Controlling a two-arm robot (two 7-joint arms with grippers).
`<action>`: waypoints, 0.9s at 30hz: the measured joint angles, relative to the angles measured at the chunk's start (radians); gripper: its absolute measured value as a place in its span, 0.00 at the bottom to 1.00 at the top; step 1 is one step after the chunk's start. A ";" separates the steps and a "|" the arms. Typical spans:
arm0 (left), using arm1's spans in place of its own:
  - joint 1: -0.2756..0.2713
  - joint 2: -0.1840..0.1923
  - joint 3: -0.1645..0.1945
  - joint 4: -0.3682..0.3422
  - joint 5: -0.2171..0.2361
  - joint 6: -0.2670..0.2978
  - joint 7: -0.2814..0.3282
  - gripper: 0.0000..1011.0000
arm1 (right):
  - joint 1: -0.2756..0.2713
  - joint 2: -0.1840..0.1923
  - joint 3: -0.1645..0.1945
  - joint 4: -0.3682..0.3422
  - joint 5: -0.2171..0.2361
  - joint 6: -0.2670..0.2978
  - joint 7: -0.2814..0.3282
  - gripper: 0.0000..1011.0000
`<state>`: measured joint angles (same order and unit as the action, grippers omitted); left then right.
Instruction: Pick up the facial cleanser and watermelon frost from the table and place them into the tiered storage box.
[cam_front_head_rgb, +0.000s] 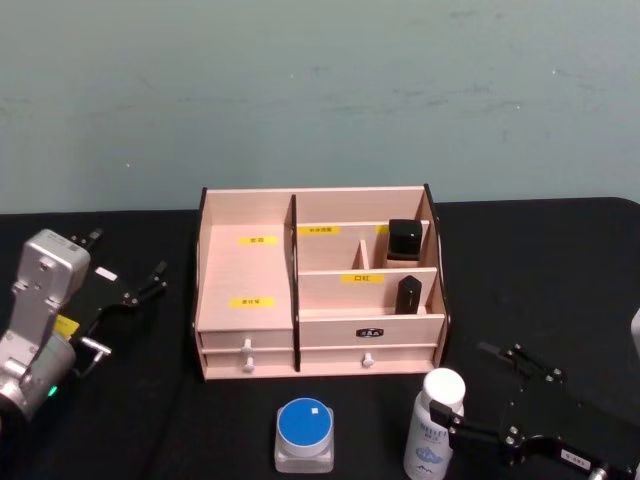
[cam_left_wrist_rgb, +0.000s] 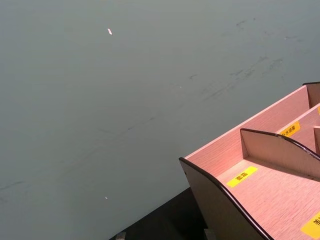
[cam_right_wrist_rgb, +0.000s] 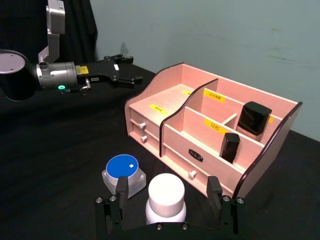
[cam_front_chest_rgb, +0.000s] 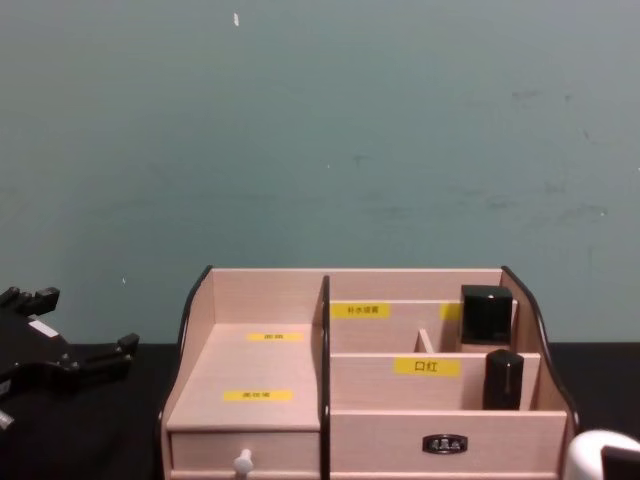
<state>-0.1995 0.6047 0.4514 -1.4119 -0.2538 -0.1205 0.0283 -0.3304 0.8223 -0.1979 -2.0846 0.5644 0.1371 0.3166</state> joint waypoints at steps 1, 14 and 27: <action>0.000 0.000 0.000 0.000 0.000 0.000 0.000 1.00 | -0.002 -0.003 0.000 0.001 -0.003 0.003 0.000 0.99; 0.000 0.000 0.000 0.000 0.000 0.000 0.000 1.00 | 0.005 -0.040 -0.011 0.046 -0.021 0.025 0.028 0.99; 0.000 0.000 0.000 0.000 0.000 0.000 0.000 1.00 | 0.032 -0.091 -0.044 0.129 -0.041 0.033 0.061 0.99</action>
<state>-0.1995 0.6047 0.4514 -1.4120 -0.2539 -0.1205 0.0283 -0.2983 0.7318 -0.2421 -1.9554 0.5235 0.1703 0.3774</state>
